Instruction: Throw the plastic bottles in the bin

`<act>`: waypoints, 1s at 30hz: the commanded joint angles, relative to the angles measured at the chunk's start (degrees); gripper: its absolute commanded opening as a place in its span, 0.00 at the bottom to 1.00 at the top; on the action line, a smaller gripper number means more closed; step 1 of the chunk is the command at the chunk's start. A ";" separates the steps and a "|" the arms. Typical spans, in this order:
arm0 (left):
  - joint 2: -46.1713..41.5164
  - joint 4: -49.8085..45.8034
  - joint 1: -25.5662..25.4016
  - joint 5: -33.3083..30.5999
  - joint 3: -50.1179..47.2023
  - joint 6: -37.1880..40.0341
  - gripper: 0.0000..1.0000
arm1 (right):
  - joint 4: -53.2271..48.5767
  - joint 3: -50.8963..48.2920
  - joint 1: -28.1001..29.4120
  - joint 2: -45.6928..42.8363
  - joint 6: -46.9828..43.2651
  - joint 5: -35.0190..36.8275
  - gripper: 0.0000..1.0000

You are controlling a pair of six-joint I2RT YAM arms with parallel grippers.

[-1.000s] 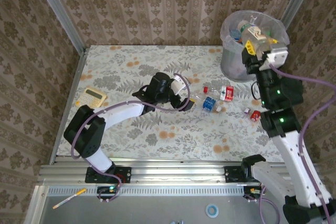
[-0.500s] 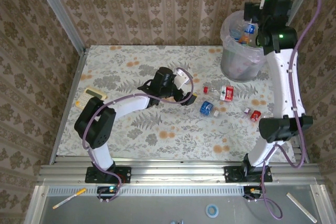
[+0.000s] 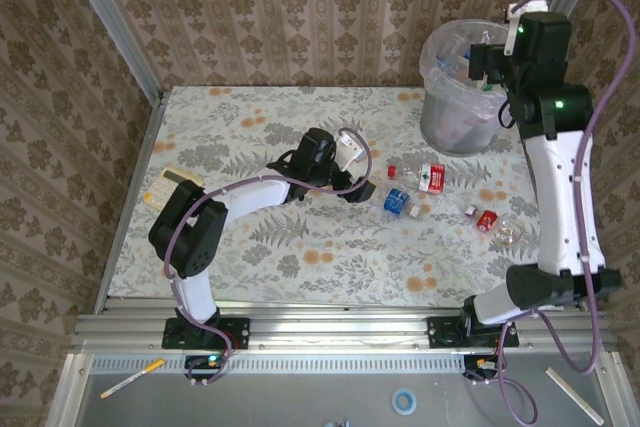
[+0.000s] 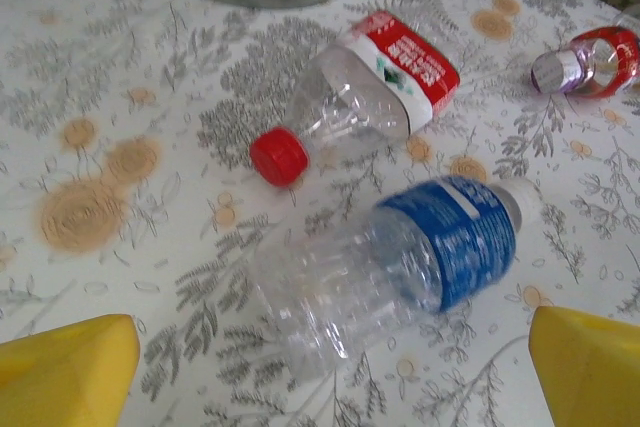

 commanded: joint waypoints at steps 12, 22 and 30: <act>-3.39 -1.39 -0.52 1.00 -3.24 -6.96 1.00 | -4.94 -39.16 7.94 -15.96 9.55 -31.72 1.00; -5.43 -0.39 -0.48 0.90 -5.14 -7.35 1.00 | 3.06 -50.78 13.38 -8.87 6.16 -21.37 1.00; -8.86 1.12 -0.04 0.09 -8.69 -7.70 1.00 | 6.57 -51.02 13.76 -0.05 0.46 -21.22 0.98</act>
